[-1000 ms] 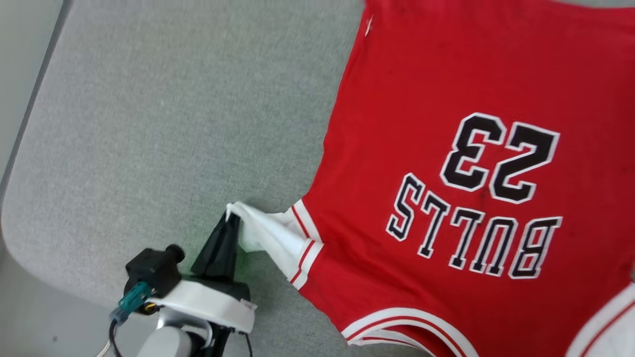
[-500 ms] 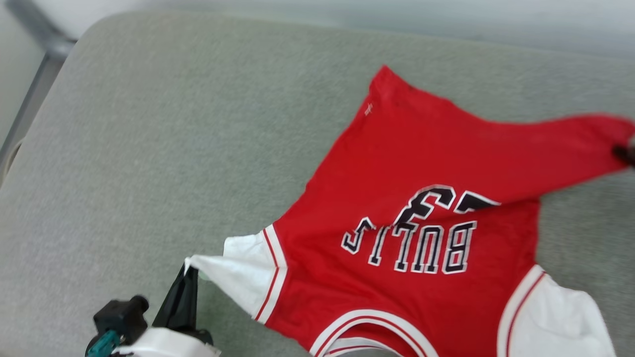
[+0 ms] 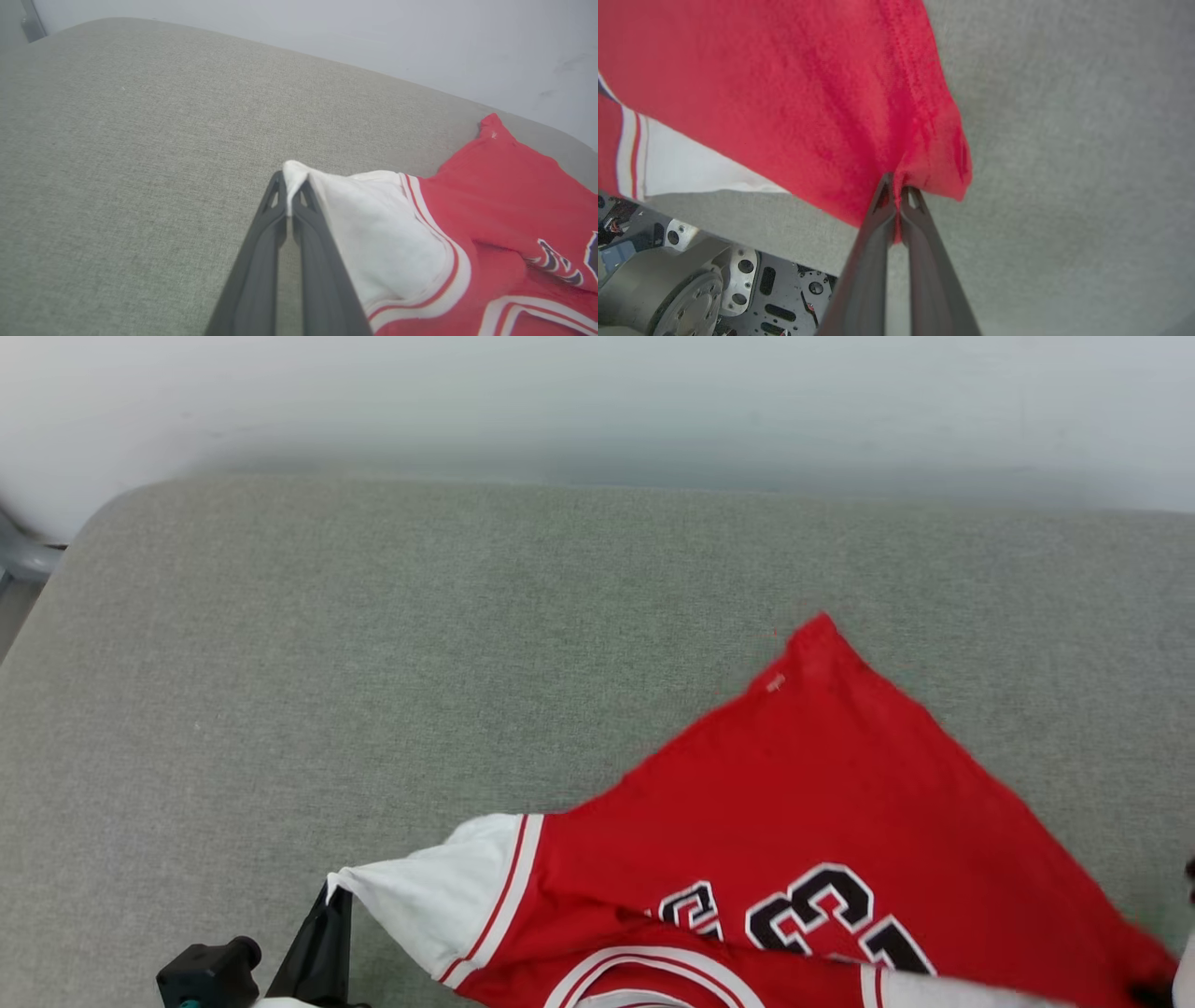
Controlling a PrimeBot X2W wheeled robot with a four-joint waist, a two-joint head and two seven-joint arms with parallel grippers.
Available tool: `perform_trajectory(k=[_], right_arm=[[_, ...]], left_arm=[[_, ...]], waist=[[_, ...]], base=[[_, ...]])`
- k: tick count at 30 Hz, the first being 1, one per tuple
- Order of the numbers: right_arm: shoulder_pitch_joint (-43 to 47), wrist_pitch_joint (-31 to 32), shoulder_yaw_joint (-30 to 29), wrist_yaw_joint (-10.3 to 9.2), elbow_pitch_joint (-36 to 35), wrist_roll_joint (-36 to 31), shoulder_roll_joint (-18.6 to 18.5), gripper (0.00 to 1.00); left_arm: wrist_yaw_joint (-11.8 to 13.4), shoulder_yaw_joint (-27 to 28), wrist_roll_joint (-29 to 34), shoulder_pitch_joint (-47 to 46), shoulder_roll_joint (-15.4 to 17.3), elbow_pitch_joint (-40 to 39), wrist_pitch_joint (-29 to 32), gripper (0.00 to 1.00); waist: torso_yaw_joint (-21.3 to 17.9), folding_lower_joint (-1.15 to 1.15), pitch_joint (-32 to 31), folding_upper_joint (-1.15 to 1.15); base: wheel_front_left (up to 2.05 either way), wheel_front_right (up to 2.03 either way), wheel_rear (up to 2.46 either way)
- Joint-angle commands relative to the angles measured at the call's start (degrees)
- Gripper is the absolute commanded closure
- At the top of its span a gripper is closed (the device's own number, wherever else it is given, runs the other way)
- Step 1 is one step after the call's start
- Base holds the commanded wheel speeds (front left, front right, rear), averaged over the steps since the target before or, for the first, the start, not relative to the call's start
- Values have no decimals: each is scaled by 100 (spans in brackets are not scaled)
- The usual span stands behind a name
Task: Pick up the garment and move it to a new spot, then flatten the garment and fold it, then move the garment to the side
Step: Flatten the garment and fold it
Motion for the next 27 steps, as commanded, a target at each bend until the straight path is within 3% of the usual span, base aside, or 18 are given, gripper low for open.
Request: perform_trajectory(k=[1, 9, 10, 11, 12, 21, 27], right_arm=[[136, -12, -22, -6, -33, -18, 43, 100], [1066, -242, -23, -5, 91, -11, 499, 100], [1041, -308, -51, -6, 82, -32, 527, 89], [989, -398, -86, -6, 59, -88, 531, 34], [929, -474, -120, -6, 30, -118, 533, 0], [-20, -1014, -761, -5, -587, -211, 636, 0], [-1195, -764, -528, -5, -871, -384, 685, 0]], left_arm=[[32, 14, 4, 24, 19, -22, 1, 100], [34, -73, -15, 101, 11, 10, 34, 100], [36, -72, -22, 105, 19, 9, 34, 100], [38, -74, -28, 108, 28, 3, 36, 100], [37, -79, -30, 111, 36, 2, 40, 100], [59, -115, -3, 65, 87, -103, 47, 100], [-7, -204, 52, -193, 67, -162, 56, 100]], waist=[[-25, 1, -32, 0], [-36, 1, -142, 0], [-43, 1, -148, 0], [-47, 1, -154, 0], [-46, 1, -163, 0], [32, 1, -126, 0], [221, 1, 156, 0]], base=[[0, 0, 0], [0, 0, 0], [0, 0, 0], [0, 0, 0], [0, 0, 0], [0, 0, 0], [0, 0, 0]])
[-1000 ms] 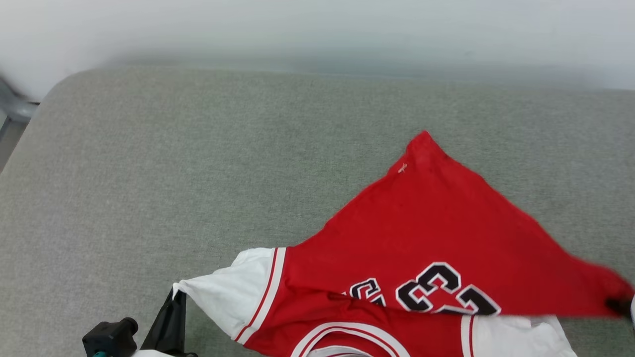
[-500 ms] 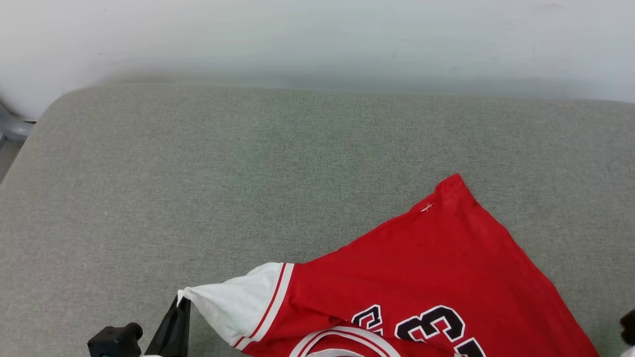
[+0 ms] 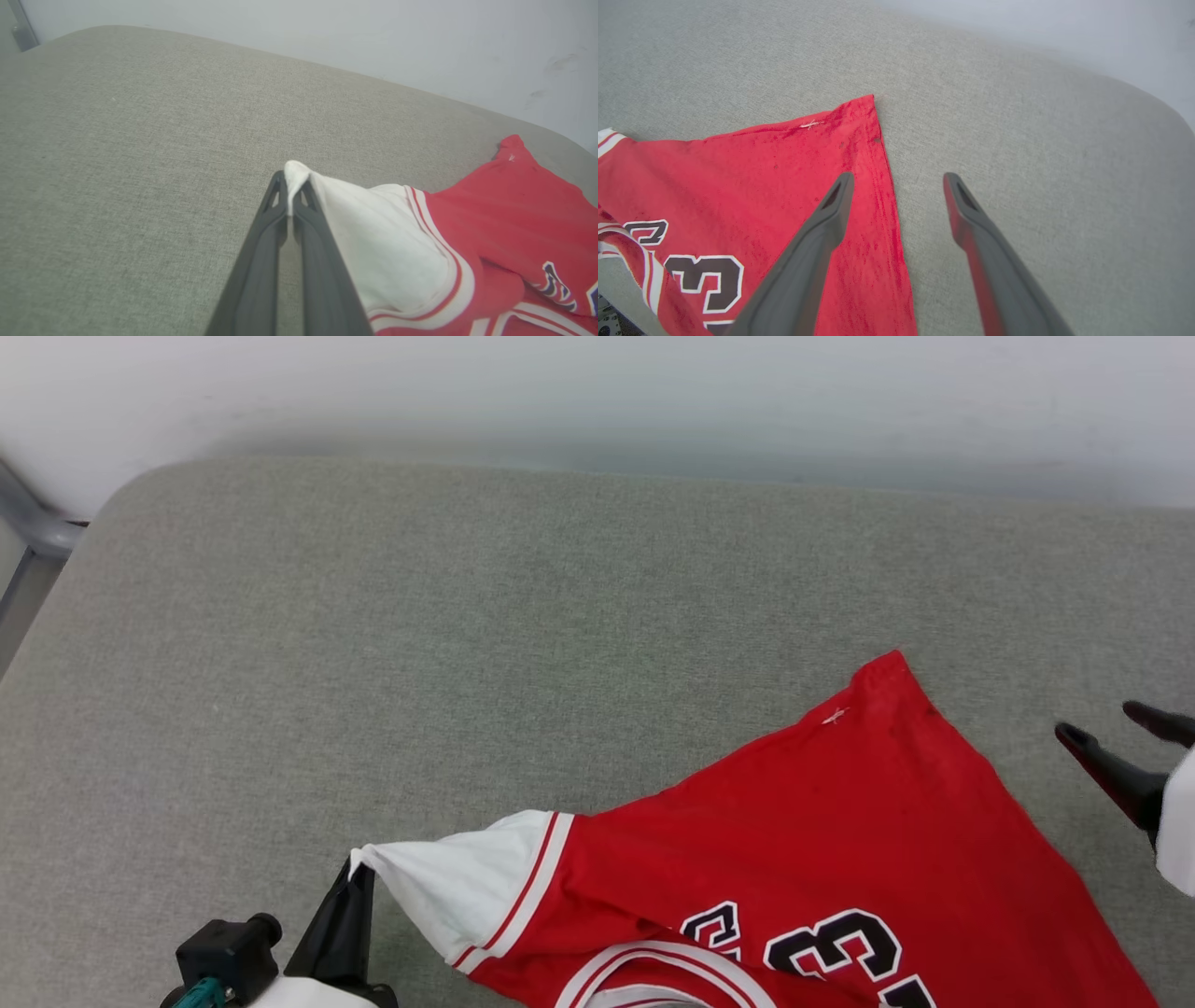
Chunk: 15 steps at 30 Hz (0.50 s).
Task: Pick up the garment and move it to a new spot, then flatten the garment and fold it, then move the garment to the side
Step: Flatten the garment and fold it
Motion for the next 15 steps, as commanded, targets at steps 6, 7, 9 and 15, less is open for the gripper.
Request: perform_trajectory(k=[6, 7, 9, 15], right_arm=[[-1273, 722, 825, -4, 215, -195, 28, 0], [-1459, 880, 968, -4, 329, -203, 30, 0], [-1822, 1238, 1209, -4, 553, -243, 8, 0], [-2801, 1915, 1877, -4, 1323, -513, 52, 0]], left_arm=[[-89, -103, 84, -363, -64, -9, -62, 100], [-101, -122, 92, -422, -87, 5, -64, 100], [-136, -164, 94, -524, -131, 37, -91, 100], [-221, -279, 130, -778, -260, 109, -178, 100]], waist=[[337, 0, 421, 0], [393, 0, 476, 0], [491, 0, 586, 0], [732, 0, 913, 0]], base=[[0, 0, 0], [0, 0, 0], [0, 0, 0], [0, 0, 0]])
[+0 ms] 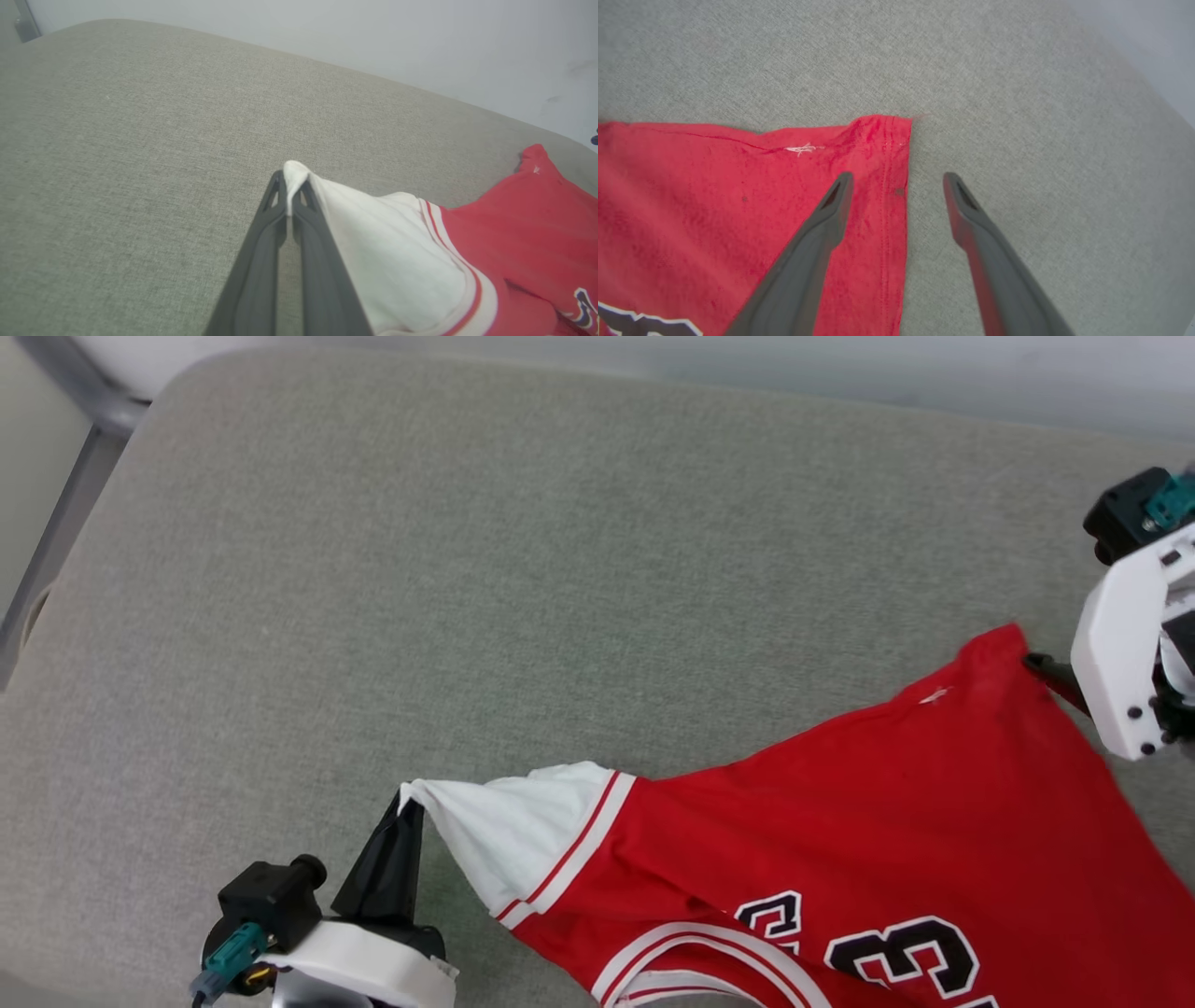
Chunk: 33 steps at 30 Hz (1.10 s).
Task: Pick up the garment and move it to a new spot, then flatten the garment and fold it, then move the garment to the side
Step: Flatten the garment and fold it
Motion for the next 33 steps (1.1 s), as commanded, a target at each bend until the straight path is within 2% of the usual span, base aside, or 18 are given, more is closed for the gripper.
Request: perform_trajectory(k=[1, 9, 15, 16, 17, 27, 32, 33], right_arm=[[-151, 39, 81, -4, 144, -64, 39, 0], [-436, 31, 777, -4, 1301, -247, 101, 0], [-268, -292, 1321, -4, 1676, 38, 132, 0], [-295, -413, 1382, -4, 1688, 61, 145, 58], [-333, -548, 1423, -4, 1685, 107, 152, 100], [-657, -2014, 1634, -4, 1413, 635, 17, 100], [-598, -2960, 1470, -5, 1157, 773, -47, 100], [-598, -2960, 1470, -5, 1157, 773, -47, 100]], left_arm=[[-34, -11, 21, -119, -31, 11, -41, 100], [-160, -149, 94, -440, -219, 171, -117, 100], [-205, -129, 125, -545, -278, 291, -160, 100], [-208, -116, 121, -548, -276, 312, -160, 100], [-209, -98, 120, -543, -272, 333, -160, 100], [-142, 44, 247, -307, -36, 293, -176, 100], [-90, 138, 287, -352, 163, 57, -73, 100], [-90, 138, 287, -352, 163, 57, -73, 100]], waist=[[144, -1, 174, 0], [374, -1, 536, 0], [362, -1, 611, 0], [342, -1, 597, 0], [319, -1, 575, 0], [-55, -1, -86, 0], [-272, -1, -459, 0], [-272, -1, -459, 0]], base=[[0, 0, 0], [0, 0, 0], [0, 0, 0], [0, 0, 0], [0, 0, 0], [0, 0, 0], [0, 0, 0], [0, 0, 0]])
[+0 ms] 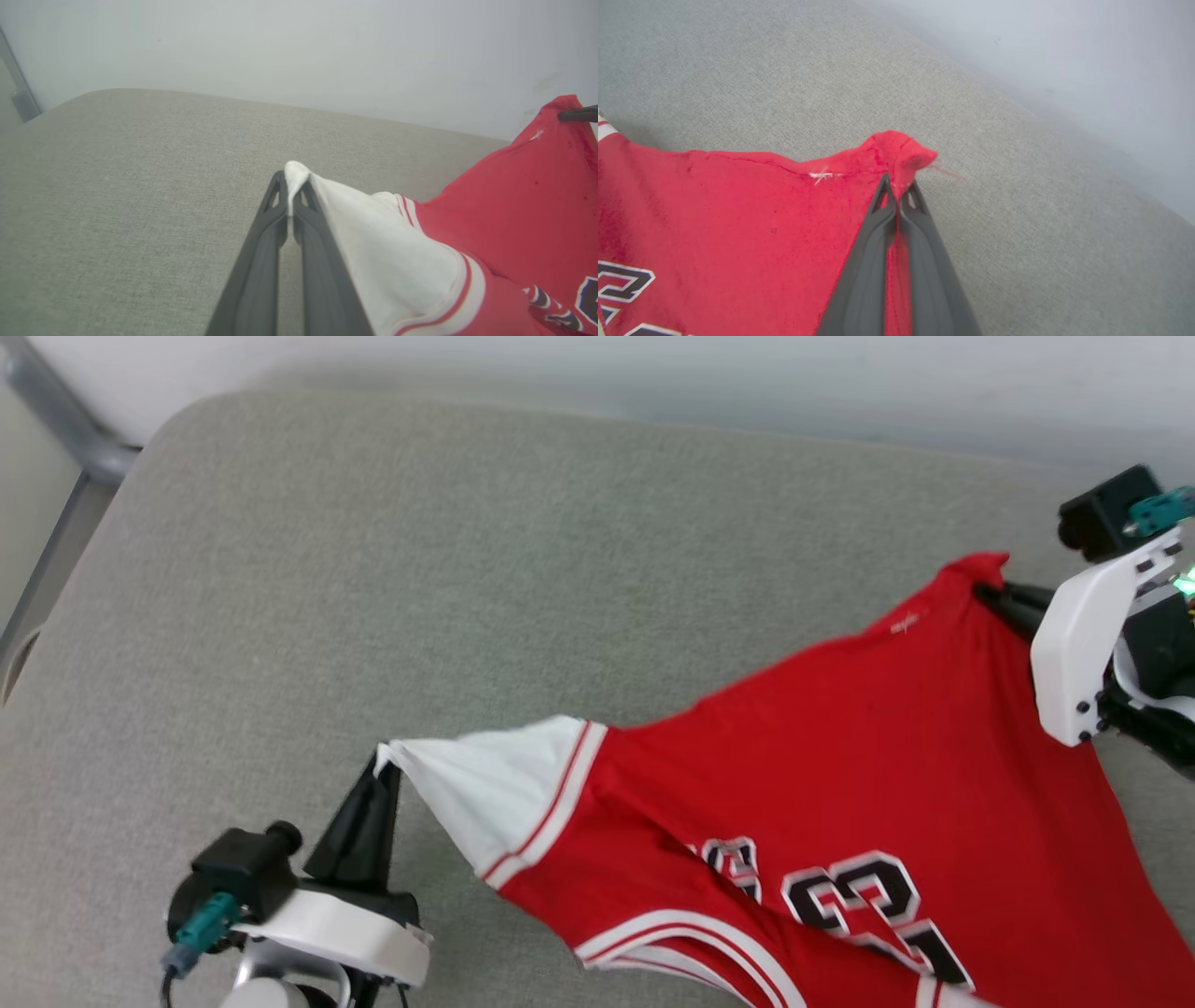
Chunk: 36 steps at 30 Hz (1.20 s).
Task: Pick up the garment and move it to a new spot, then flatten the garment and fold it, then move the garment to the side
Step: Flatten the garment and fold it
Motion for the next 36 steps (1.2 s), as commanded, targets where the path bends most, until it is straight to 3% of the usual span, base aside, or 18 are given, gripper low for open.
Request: perform_trajectory(k=[1, 8, 18, 27, 36], right_arm=[[37, -54, -33, -6, -30, 24, -13, 100], [225, -753, -625, -6, -438, -49, 116, 100], [-169, -765, -1532, -6, -1136, -623, 448, 100], [-1631, -518, -2394, -6, -1275, -1298, 889, 100], [-3571, -459, -2674, -6, -702, -1894, 1271, 100]], left_arm=[[9, 43, 29, -74, 22, -39, 3, 100], [124, 212, 77, -558, 246, -649, 255, 100], [-7, 425, 110, -2217, 678, -1265, 838, 100], [-303, 307, 255, -4675, 844, -1084, 1356, 100], [-576, 201, 319, -7331, 1069, -19, 1562, 100]], waist=[[-170, 0, -188, 0], [-508, 0, -441, 0], [-803, 0, -93, 0], [-827, 0, 935, 0], [-896, 0, 1786, 0]], base=[[0, 0, 0], [0, 0, 0], [0, 0, 0], [0, 0, 0], [0, 0, 0]])
